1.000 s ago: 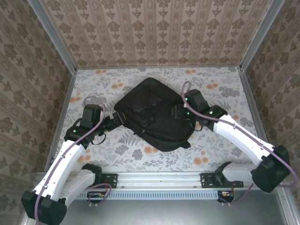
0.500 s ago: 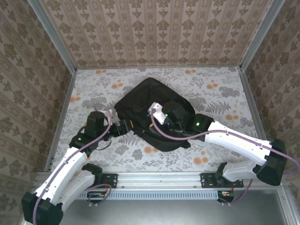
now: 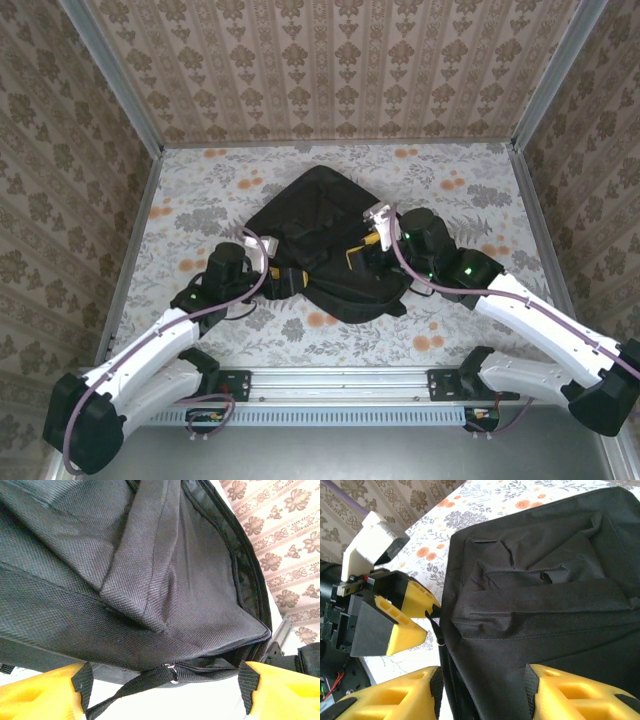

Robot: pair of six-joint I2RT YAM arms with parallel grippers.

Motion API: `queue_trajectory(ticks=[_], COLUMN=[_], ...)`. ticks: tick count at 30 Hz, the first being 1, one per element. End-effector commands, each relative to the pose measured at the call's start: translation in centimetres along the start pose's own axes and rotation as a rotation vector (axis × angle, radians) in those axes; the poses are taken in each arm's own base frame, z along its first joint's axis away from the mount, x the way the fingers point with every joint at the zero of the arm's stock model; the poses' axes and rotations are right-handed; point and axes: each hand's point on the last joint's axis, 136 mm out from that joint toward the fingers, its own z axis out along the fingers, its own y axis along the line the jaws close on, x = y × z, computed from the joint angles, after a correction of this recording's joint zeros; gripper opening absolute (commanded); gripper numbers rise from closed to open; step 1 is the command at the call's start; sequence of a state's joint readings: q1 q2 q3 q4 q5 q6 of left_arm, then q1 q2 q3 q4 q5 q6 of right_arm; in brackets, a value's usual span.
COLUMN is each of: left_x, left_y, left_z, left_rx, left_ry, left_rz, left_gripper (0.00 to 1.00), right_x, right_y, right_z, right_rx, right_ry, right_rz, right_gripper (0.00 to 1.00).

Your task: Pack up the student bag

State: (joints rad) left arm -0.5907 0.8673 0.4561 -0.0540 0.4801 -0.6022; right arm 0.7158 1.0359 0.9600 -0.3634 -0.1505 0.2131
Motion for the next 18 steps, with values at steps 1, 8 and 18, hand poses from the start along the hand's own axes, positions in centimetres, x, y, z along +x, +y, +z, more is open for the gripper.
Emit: queue_trajectory(ticks=[1, 8, 18], left_x=[0.2, 0.2, 1.1], left_y=[-0.6, -1.5, -1.1], left_z=[0.2, 0.1, 0.6], left_rx=[0.038, 0.071, 0.060], left_ry=[0.000, 0.000, 0.041], left_rz=[0.054, 0.067, 0.055], left_gripper=[0.78, 0.76, 0.70], right_x=[-0.3, 0.1, 0.5], right_y=[0.0, -0.2, 0.2], right_z=[-1.1, -0.6, 0.2], right_rx=[-0.025, -0.045, -0.076], right_ry=[-0.028, -0.016, 0.016], right_rz=[0.050, 0.094, 0.147], right_gripper=[0.49, 0.47, 0.44])
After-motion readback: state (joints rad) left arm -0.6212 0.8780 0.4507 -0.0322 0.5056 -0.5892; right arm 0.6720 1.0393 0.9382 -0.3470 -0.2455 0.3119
